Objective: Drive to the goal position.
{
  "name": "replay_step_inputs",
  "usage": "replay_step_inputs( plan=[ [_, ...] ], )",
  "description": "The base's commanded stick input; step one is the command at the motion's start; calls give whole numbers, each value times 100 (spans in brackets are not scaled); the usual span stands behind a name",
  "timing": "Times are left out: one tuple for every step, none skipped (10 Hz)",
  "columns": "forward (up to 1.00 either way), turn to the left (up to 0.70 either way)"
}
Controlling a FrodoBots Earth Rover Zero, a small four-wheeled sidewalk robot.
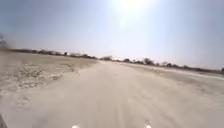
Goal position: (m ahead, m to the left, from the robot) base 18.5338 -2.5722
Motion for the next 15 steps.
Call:
replay_step_inputs(
  plan=[
    [70,0],
    [70,0],
    [70,0],
    [70,0],
    [70,0],
    [70,0],
    [70,0],
    [70,0],
    [70,0],
    [70,0],
    [70,0],
    [70,0],
    [70,0],
    [70,0],
    [70,0]
  ],
)
